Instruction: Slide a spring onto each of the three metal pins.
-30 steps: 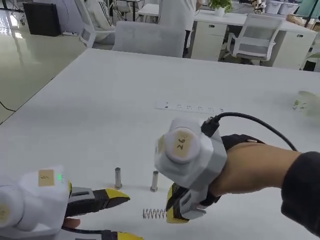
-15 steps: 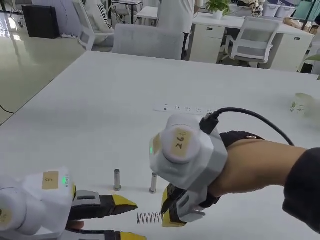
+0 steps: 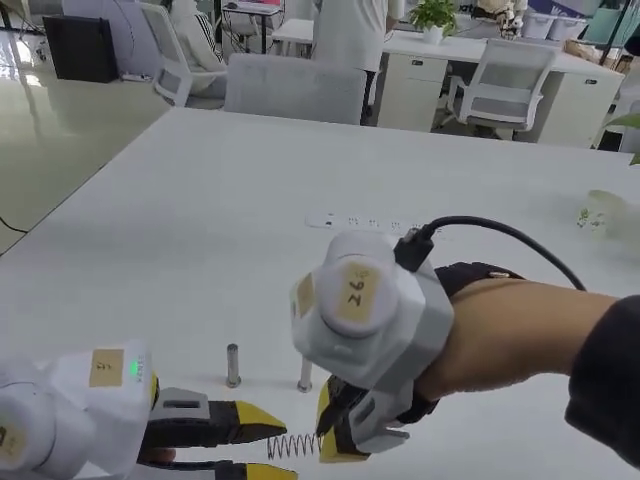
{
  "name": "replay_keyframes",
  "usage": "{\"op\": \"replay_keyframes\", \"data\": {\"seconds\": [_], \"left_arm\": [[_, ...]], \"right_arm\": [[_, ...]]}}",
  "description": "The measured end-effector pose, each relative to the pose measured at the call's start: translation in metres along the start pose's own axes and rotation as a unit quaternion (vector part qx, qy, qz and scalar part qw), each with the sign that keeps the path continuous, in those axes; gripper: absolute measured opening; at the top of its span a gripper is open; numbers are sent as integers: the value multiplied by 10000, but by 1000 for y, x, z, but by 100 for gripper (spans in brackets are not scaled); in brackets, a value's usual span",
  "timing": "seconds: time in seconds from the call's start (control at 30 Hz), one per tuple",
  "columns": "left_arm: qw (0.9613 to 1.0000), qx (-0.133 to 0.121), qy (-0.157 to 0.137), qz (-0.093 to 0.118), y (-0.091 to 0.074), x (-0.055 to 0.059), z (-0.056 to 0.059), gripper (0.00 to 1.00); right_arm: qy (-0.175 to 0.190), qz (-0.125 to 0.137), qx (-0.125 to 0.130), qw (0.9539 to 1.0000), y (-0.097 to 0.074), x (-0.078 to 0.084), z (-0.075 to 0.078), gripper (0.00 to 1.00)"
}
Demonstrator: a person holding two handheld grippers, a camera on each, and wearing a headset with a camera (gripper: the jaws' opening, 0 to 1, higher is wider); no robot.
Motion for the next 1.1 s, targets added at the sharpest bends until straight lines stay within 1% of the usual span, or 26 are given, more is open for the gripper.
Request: {"op": "replay_keyframes", "data": {"seconds": [0.1,0.27,0.43,0.63,0.8,1.1], "left_arm": [[10000,16,30,8,0,0,0,11],[9999,41,94,-50,1,1,1,9],[9999,29,108,-39,1,1,0,4],[9998,30,156,-70,1,1,1,4],[9998,31,172,-92,1,1,1,3],[9997,-11,181,-143,0,3,0,3]], "right_arm": [[-45,-7,0,10000,0,0,0,7],[-76,-12,-27,10000,1,-1,-1,7],[-111,-29,-50,9999,1,-1,-2,7],[-134,-36,-39,9999,0,-2,-3,7],[-138,-23,-12,9999,-4,-4,-3,7],[-208,86,95,9997,-14,-14,-3,7]]}}
Point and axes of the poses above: the centre of the closed fingertips' face, and the gripper's own axes: y roughly forward along the fingers, z roughly to its right, x roughly out of its underside, the point moved 7 cm from there along -y, roughly backward along the fingers
